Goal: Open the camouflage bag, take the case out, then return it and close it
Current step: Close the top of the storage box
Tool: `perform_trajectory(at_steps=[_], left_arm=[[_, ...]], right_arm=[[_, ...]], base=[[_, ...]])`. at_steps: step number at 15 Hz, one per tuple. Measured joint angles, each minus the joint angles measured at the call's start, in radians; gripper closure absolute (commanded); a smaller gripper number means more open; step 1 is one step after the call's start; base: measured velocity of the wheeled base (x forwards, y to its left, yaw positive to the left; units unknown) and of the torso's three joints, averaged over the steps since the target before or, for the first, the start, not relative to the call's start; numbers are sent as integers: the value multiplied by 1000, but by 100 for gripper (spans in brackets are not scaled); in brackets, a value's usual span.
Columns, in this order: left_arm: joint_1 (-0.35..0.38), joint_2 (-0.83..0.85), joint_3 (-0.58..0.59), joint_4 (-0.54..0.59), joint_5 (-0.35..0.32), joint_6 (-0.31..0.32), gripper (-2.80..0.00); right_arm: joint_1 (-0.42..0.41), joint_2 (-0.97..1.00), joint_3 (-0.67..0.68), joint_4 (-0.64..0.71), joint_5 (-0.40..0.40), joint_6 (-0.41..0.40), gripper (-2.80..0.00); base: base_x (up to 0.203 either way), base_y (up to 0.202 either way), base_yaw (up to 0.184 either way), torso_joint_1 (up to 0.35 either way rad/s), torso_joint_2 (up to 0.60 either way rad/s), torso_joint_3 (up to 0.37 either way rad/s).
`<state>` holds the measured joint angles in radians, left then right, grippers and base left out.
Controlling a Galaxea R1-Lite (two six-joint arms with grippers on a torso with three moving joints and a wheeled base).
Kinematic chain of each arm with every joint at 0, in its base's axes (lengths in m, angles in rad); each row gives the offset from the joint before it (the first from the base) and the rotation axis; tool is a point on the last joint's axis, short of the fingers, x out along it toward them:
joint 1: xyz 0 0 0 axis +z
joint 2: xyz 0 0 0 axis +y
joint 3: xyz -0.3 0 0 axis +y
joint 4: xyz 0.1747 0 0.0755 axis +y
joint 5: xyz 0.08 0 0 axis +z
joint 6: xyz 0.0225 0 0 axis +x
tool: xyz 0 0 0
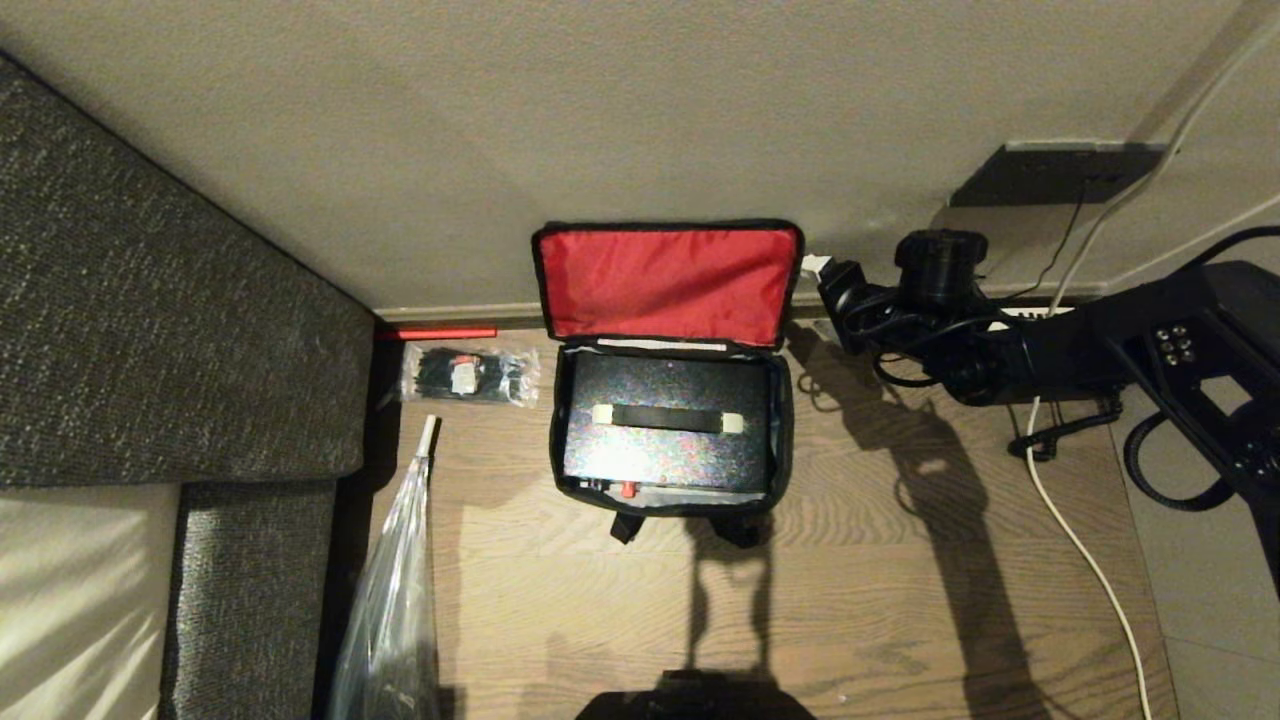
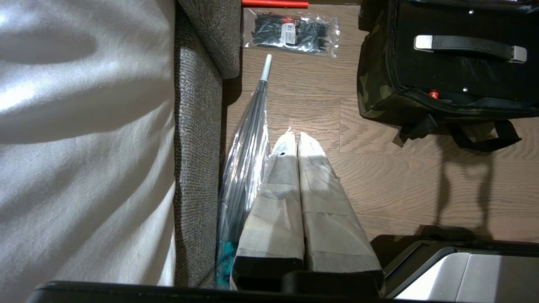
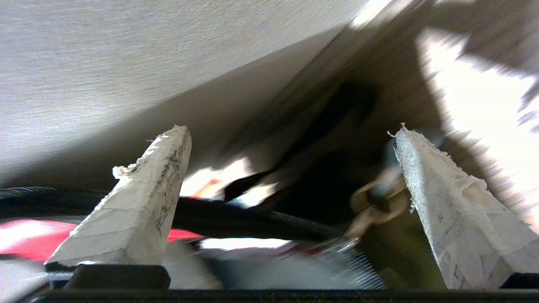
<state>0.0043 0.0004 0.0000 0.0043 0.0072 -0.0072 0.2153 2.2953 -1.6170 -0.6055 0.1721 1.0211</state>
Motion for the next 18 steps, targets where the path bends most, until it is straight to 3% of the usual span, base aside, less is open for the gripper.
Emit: perform_trajectory(at_steps=[2,12,16,18], left_arm=[[0,0,0,0,0,0,0],[0,0,0,0,0,0,0],[0,0,0,0,0,0,0],[0,0,0,0,0,-1,0]], right_arm=[[13,-15,5,20,12,57,-280],[55,-86,93,163,21,65,-280],[115,-143,251,166,37,50,-280],[140,-176,336,165,50,4,-280]], base=[[0,0,0,0,0,0],[0,0,0,0,0,0],[0,0,0,0,0,0],[0,0,0,0,0,0]])
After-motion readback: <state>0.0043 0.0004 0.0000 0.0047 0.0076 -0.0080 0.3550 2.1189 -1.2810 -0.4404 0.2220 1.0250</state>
